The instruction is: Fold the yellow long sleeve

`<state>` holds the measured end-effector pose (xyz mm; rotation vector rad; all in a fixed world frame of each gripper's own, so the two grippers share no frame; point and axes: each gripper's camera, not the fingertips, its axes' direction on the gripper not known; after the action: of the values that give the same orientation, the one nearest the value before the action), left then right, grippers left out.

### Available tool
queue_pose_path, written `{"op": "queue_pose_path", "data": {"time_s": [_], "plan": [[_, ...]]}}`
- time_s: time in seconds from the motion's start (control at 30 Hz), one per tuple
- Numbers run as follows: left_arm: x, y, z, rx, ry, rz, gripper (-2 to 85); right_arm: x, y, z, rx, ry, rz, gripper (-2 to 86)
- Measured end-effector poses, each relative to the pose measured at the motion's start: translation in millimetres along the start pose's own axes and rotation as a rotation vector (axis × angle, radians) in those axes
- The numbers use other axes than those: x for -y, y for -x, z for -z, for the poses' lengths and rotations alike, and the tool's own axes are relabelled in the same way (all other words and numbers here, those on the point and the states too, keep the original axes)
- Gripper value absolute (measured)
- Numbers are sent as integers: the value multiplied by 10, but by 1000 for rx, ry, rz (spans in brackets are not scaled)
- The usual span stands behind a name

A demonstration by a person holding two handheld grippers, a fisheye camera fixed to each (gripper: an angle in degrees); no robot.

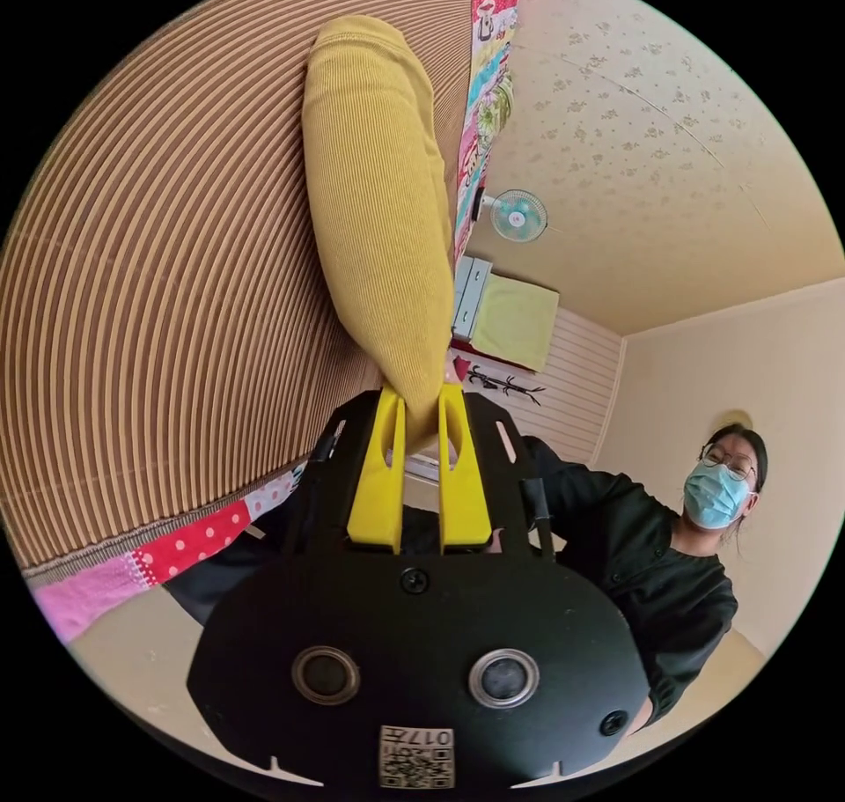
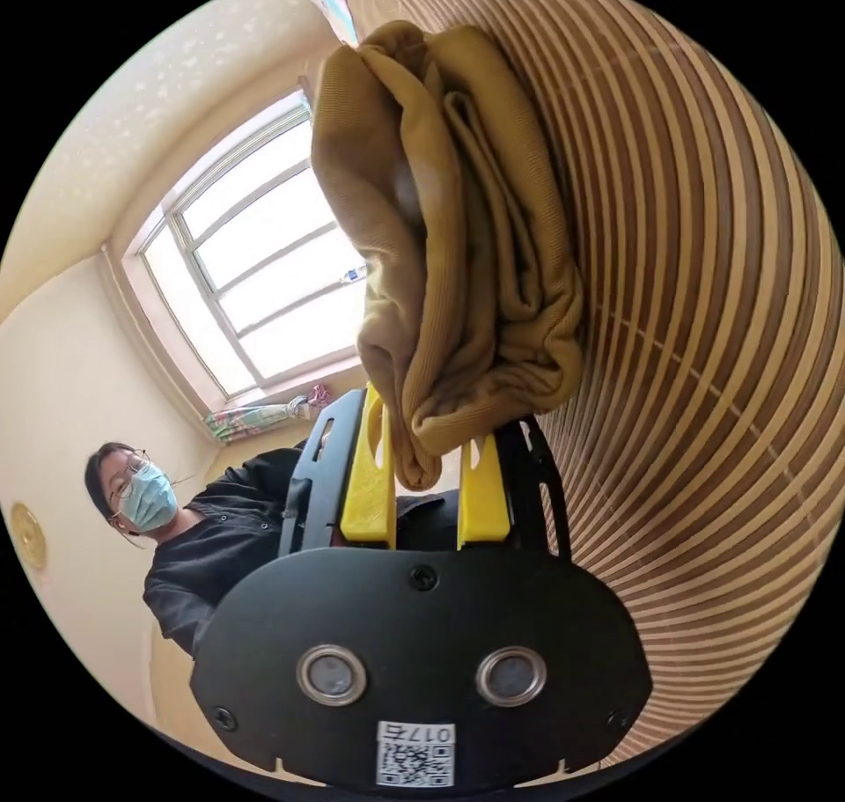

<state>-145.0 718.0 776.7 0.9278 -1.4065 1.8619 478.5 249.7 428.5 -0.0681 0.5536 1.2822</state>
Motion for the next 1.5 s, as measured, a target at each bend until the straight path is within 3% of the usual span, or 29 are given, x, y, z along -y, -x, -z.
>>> {"op": "queue_pose_path", "data": {"time_s": [0.23,0.63,0.83,1.07,1.2,1.37,1.5], "plan": [[-458,-648,-333,9,-7,-82,62,-492,407,-321,-101,-113,109,55],[-585,-2238,-309,277,45,-259,61,-207,1017,-1294,-202,-195,207,44],[-670,-3132,320,354,49,-413,60,303,1595,-2225,-288,-201,334,45],[-1124,-4000,1500,358,-88,-570,61,790,2378,-3750,-458,-253,601,48],[-1619,-3817,2041,388,-167,-581,63,810,2175,-4617,-536,-270,760,56],[-2085,-2523,2209,391,-217,-325,64,1001,555,-5544,-505,-195,325,58],[-2389,-1740,2059,379,-273,-198,65,998,-2,-5938,-625,-75,244,62]]}}
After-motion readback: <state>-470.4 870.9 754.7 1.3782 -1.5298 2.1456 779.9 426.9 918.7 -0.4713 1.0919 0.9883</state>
